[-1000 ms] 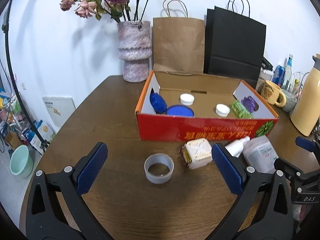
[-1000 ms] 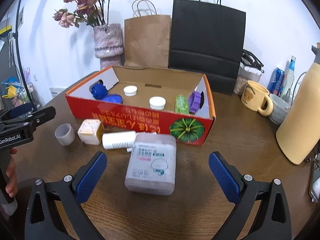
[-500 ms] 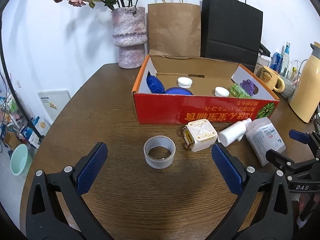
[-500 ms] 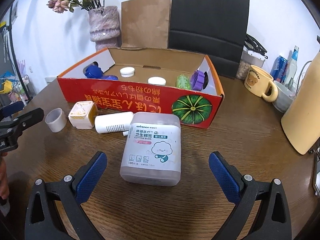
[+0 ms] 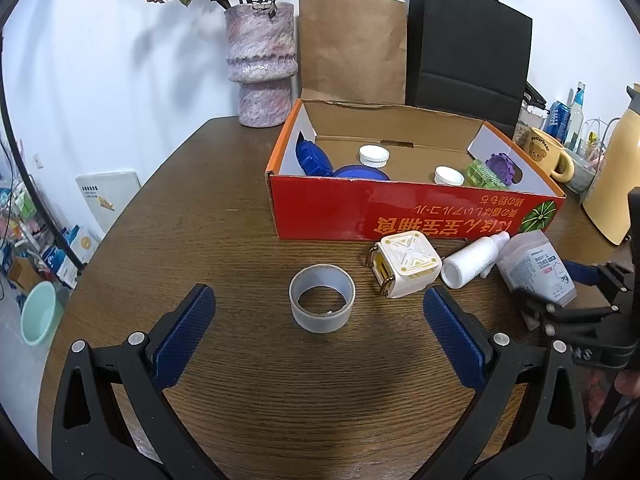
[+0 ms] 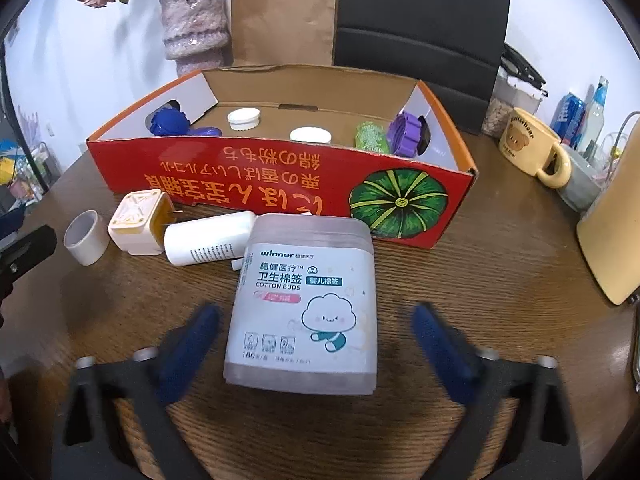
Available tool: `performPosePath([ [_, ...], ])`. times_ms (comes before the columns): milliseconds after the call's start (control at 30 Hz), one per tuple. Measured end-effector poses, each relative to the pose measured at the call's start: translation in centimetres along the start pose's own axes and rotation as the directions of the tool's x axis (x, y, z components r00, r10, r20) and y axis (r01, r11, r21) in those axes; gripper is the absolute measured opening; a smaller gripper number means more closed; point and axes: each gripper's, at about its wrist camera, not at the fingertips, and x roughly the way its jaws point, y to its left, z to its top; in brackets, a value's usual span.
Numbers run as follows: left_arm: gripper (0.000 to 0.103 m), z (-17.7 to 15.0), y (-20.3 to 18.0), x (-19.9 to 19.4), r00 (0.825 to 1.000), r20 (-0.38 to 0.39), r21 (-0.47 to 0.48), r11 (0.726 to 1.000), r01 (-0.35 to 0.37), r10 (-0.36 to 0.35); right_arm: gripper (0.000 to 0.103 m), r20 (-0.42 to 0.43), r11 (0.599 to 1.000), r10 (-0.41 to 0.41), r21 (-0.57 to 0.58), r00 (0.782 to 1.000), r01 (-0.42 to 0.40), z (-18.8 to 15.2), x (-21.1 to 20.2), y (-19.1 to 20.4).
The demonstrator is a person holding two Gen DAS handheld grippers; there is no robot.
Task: Organize rigid objects
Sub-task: 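Grasp white cotton-bud tub with right tool while left tool grasps tape roll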
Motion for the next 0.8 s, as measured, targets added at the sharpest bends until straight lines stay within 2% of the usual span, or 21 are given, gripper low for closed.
performPosePath([
  [33, 0.103, 0.0, 0.0, 0.0, 1.0, -0.001, 0.0, 1.0, -0.001, 0.001, 0.07, -0.005, 1.0, 0.005, 0.003, 1.0, -0.005, 0.1, 0.2, 0.0],
  [333, 0.103, -0.1, 0.1, 0.4, 1.0, -0.021, -0.004, 1.0, -0.003, 0.003, 0.07, 0.075, 1.0, -0.016, -0.024, 0.997, 0.018, -0.4, -1.0, 0.6],
  [500, 0.103, -0.3, 0.6, 1.7, 0.997, -0.074, -0.017, 1.0, -0.024, 0.022, 0.07, 0.113, 1.0, -0.022, -0.014, 0.993, 0.024, -0.4, -1.8, 0.5],
  [800, 0.103, -0.4, 2.3, 4.9, 0.983, -0.177, -0.082, 0.995, -0.063, 0.048, 0.07, 0.13, 1.0, -0.024, -0.01, 0.991, 0.025, -0.5, -2.1, 0.5],
])
